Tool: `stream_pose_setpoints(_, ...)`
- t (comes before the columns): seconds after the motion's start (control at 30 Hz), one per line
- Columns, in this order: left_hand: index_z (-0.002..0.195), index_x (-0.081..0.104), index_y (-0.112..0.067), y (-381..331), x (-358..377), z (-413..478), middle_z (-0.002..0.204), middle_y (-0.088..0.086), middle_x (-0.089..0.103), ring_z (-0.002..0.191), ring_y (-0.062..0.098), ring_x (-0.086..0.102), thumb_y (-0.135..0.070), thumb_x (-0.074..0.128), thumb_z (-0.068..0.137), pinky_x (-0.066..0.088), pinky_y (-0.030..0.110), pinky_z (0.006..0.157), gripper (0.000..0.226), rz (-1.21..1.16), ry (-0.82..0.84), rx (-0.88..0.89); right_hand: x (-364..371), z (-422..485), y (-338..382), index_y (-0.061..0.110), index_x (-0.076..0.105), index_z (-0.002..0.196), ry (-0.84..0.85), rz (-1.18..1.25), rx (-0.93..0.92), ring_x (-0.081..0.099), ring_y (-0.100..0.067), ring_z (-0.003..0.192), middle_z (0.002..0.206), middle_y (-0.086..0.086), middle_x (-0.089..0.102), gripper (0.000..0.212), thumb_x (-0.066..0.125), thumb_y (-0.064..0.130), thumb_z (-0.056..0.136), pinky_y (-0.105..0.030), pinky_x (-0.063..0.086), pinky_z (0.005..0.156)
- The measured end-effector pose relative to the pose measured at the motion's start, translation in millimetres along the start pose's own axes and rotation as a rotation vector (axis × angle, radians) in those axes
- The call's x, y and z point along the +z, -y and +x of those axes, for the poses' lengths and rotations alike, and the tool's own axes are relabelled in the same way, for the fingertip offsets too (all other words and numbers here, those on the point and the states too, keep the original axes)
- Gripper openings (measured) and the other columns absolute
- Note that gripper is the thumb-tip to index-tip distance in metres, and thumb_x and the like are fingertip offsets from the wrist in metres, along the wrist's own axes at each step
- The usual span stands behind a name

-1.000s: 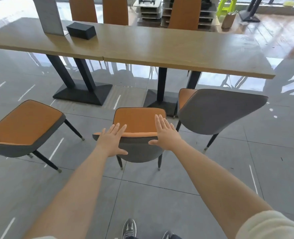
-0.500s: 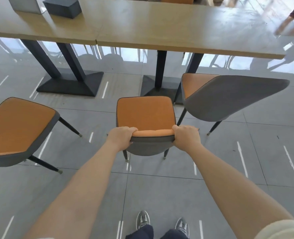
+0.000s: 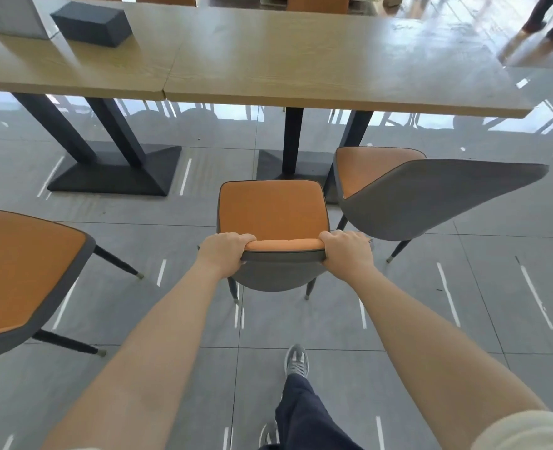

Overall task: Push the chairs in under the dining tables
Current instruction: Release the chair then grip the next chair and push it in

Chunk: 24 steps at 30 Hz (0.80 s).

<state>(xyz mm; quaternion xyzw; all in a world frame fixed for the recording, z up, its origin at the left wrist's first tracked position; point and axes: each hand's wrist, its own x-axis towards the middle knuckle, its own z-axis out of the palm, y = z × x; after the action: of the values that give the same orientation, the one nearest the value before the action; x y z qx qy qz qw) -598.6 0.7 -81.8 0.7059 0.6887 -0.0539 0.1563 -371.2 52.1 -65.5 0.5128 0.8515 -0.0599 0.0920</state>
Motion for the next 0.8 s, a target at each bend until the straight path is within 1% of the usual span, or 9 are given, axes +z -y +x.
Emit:
stream_pose_setpoints(0.1,0.120,0.055,-0.026,2.4,-8.5,28.6,0.108,0.006,0.068,0.096,0.030,0.063,-0.020,0.056,0.090,0.052,0.039,0.078,0.031,0.001,-0.008,0.012,-6.3,28.3,-11.8,0.012,0.056,0.101,0.005,0.002,0.015,0.060,-0.031,0.096,0.101,-0.009,0.066,0.014,0.053,0.020,0.090,-0.039,0.044,0.088)
stream_pose_setpoints(0.2,0.121,0.054,-0.026,4.2,-18.2,60.4,0.109,0.006,0.068,0.096,0.030,0.064,-0.021,0.056,0.090,0.053,0.039,0.080,0.032,0.000,-0.014,0.020,-14.6,58.9,-26.4,0.011,0.056,0.103,0.025,0.008,0.030,0.059,-0.032,0.100,0.105,-0.010,0.065,0.017,0.055,0.020,0.088,-0.041,0.042,0.092)
stream_pose_setpoints(0.33,0.122,0.054,-0.027,13.1,-34.2,102.4,0.111,0.005,0.067,0.098,0.031,0.063,-0.022,0.057,0.090,0.054,0.040,0.083,0.033,0.016,0.009,0.001,-24.2,100.4,-39.3,0.011,0.055,0.106,0.037,0.025,0.023,0.058,-0.033,0.102,0.107,-0.010,0.065,0.019,0.054,0.019,0.089,-0.042,0.042,0.091)
stream_pose_setpoints(0.5,0.117,0.057,-0.027,29.5,-53.3,141.9,0.110,0.006,0.067,0.098,0.032,0.063,-0.020,0.055,0.089,0.050,0.039,0.080,0.029,0.022,0.009,-0.031,-30.1,145.9,-43.0,0.012,0.056,0.106,0.025,0.054,-0.004,0.059,-0.032,0.100,0.106,-0.010,0.065,0.018,0.053,0.017,0.089,-0.041,0.042,0.091)
stream_pose_setpoints(0.63,0.117,0.058,-0.026,40.0,-63.1,161.6,0.109,0.007,0.067,0.097,0.032,0.063,-0.020,0.055,0.089,0.050,0.039,0.079,0.029,0.033,0.005,-0.036,-34.9,167.6,-43.0,0.011,0.056,0.106,0.018,0.061,-0.001,0.058,-0.033,0.099,0.104,-0.010,0.064,0.017,0.051,0.013,0.090,-0.044,0.041,0.092)
stream_pose_setpoints(0.8,0.117,0.058,-0.027,50.8,-68.5,176.3,0.107,0.007,0.068,0.095,0.032,0.063,-0.021,0.056,0.089,0.052,0.039,0.079,0.028,0.029,-0.019,-0.027,-40.8,184.2,-39.9,0.011,0.056,0.107,0.027,0.061,0.005,0.058,-0.032,0.100,0.105,-0.010,0.065,0.016,0.050,0.013,0.092,-0.045,0.041,0.093)
